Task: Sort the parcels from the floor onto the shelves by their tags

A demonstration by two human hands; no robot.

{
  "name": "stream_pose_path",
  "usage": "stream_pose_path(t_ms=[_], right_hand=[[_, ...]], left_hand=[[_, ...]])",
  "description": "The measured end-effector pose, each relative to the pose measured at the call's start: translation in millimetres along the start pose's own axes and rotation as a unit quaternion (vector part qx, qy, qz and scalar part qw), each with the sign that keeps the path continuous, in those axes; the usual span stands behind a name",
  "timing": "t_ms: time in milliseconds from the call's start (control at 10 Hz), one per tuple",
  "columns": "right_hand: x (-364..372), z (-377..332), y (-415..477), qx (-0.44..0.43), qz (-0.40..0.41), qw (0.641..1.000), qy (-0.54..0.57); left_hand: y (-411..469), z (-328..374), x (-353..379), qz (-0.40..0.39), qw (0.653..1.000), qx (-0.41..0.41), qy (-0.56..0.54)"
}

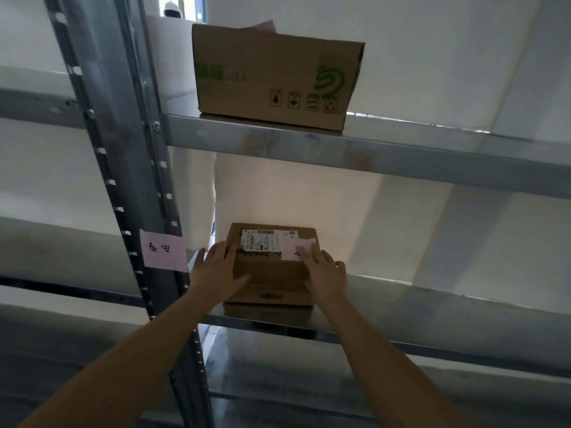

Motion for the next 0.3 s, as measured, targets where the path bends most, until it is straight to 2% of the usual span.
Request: stream_pose_path(t_ms=[100,200,300], right_hand=[[-7,-7,0,0.004,-0.020,1.000,0.002],[-16,-4,-11,-0.002,-0.007,0.999,0.033],[-45,2,-24,0.006,0.058,0.996,0.061]], left_hand=[[9,3,-8,-0.039,0.999,-0.019,0.006],[5,7,-22,0.000,0.999,0.011,-0.032],[-5,11,-48,0.057,0.996,0.055,-0.029]])
Point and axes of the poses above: each hand's wrist, its own y-axis towards the middle knuckle, its own x-axis out of the palm, z = x × y, the point moved 4 cm from there along y, towards the middle knuckle, and after that the axes turned 6 degrees about -z, right-handed, at the moved point
